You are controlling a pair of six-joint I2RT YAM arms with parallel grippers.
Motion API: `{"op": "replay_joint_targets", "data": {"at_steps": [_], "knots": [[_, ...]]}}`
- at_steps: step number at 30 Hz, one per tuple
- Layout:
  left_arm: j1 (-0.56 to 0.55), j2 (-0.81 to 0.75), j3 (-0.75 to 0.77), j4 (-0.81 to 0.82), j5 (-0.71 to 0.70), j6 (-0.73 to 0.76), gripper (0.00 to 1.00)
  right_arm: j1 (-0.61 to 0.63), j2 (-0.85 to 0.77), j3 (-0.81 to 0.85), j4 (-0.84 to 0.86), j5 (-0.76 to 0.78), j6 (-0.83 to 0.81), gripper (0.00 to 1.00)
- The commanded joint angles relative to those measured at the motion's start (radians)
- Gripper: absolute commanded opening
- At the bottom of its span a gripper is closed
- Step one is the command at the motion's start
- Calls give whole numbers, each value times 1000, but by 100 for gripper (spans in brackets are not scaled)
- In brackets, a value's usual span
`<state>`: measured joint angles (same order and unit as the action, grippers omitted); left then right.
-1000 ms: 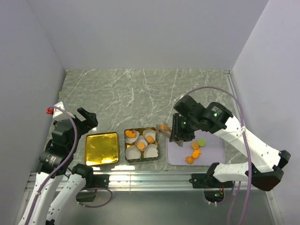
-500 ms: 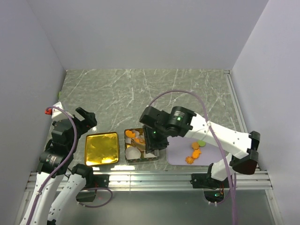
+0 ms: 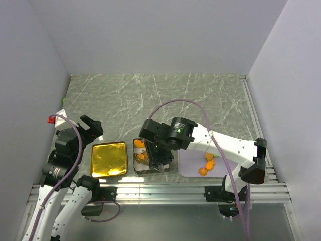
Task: Pack the cookies
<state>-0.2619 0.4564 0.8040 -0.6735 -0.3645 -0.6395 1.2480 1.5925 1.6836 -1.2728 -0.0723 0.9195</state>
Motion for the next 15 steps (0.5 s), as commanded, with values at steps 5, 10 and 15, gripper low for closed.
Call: {"op": "replay_joint_targets", "data": {"at_steps": [5, 10, 15], "knots": [[12, -12, -5, 40, -1, 4, 93, 21, -16, 10, 16, 6, 13, 45], [12, -12, -5, 38, -4, 3, 93, 24, -19, 2, 15, 16, 13, 48], [12, -13, -3, 35, -8, 0, 93, 21, -29, 2, 3, 31, 18, 49]]}}
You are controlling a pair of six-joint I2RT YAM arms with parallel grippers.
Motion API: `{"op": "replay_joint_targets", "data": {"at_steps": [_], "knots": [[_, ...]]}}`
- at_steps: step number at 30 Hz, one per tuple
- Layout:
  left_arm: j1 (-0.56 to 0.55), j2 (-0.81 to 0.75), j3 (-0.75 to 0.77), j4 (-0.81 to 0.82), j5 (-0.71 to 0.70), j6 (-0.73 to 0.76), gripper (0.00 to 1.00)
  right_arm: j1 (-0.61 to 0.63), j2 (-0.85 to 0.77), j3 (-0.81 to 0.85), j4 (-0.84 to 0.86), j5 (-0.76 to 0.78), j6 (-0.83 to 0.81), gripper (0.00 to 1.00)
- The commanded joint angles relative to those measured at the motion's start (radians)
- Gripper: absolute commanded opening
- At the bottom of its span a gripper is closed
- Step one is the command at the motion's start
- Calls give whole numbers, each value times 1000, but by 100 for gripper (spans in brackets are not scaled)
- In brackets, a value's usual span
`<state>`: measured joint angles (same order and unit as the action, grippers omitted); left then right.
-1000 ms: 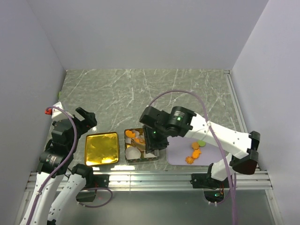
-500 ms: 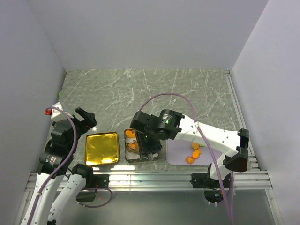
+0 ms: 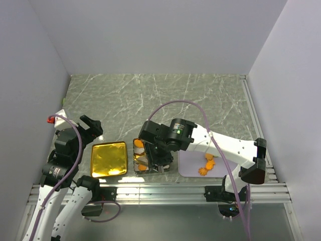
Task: Pack the cookies
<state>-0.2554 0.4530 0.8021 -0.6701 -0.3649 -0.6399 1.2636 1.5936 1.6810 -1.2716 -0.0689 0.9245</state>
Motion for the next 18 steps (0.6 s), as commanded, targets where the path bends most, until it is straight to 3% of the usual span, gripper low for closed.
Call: {"op": "replay_joint_targets", "data": {"at_steps": [1, 9, 18], "knots": [[5, -8, -1, 32, -9, 0, 93, 8, -37, 9, -3, 38, 14, 49], [7, -4, -1, 30, -12, -3, 93, -10, -110, 39, -97, 129, 45, 48], [11, -7, 0, 29, -16, -4, 93, -179, -401, -217, -156, 166, 70, 47]]}}
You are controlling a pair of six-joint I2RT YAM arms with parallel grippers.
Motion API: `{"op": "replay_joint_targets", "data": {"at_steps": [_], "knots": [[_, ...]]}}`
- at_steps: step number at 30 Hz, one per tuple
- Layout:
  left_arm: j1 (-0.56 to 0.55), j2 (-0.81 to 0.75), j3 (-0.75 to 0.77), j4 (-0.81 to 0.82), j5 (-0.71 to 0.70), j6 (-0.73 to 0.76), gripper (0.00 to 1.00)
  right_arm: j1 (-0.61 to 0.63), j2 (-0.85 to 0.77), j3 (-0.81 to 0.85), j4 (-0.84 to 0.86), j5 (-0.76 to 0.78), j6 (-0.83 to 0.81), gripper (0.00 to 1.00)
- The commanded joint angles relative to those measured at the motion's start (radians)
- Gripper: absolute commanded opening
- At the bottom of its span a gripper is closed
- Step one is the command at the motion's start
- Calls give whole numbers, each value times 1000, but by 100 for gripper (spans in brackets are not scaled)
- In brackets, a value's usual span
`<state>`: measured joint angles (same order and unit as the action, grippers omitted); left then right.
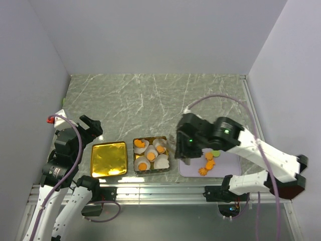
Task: Pack the cookies
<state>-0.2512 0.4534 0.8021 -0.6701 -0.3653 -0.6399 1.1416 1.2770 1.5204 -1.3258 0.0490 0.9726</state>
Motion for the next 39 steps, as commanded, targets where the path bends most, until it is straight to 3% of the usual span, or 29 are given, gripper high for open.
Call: {"op": "replay_joint_targets", "data": {"at_steps": [1, 7, 14, 33, 39], "knots": [[7, -7, 0, 29, -15, -4, 93, -98, -138, -106, -110, 52, 17, 47], [6, -5, -3, 30, -8, -3, 92, -253, -316, -281, -119, 25, -9, 47], [-3, 2, -3, 35, 0, -3, 92, -350, -384, -399, -119, 52, 12, 47], [-22, 21, 0, 29, -9, -6, 91, -468, -580, -562, -125, 104, 35, 48], [-31, 22, -1, 30, -7, -4, 91, -491, -523, -549, -119, 152, 29, 47]]}}
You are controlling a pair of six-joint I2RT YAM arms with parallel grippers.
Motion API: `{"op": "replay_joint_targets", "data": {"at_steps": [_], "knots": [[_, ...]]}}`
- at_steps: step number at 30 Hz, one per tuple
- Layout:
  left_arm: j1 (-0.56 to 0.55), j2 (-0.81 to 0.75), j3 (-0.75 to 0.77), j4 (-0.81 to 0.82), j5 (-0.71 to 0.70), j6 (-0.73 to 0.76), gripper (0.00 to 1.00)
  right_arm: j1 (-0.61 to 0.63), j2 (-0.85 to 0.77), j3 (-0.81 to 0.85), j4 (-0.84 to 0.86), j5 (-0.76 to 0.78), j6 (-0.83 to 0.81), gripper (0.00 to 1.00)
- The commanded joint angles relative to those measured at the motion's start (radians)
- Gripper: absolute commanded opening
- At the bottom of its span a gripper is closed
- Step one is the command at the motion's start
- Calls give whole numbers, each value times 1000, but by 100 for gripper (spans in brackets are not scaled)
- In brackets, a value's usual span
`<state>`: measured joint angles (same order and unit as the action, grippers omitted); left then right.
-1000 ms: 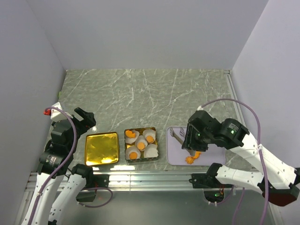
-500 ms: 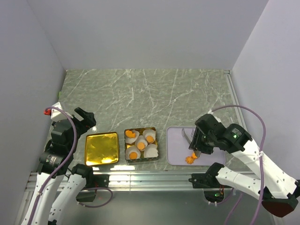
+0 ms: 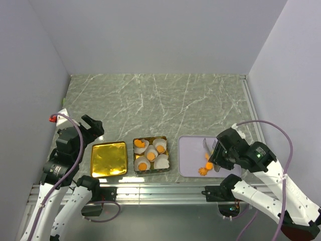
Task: Pack the cookies
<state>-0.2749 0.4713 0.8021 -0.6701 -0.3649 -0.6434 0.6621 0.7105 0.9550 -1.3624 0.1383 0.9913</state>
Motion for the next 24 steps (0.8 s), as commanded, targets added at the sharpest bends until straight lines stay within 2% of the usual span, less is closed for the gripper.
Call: {"op": "replay_joint_targets", "data": {"at_steps": [1, 6, 15, 24], "knots": [[-6, 3, -1, 30, -9, -2, 91, -10, 61, 27, -83, 72, 4, 46], [-10, -2, -1, 27, -14, -5, 91, -13, 170, 88, -61, 95, -34, 46], [-9, -2, -3, 27, -16, -6, 92, -38, 259, 64, 46, 41, -88, 45], [-9, 0, -3, 30, -11, -2, 91, -159, 340, 73, 141, -8, -201, 44]]}}
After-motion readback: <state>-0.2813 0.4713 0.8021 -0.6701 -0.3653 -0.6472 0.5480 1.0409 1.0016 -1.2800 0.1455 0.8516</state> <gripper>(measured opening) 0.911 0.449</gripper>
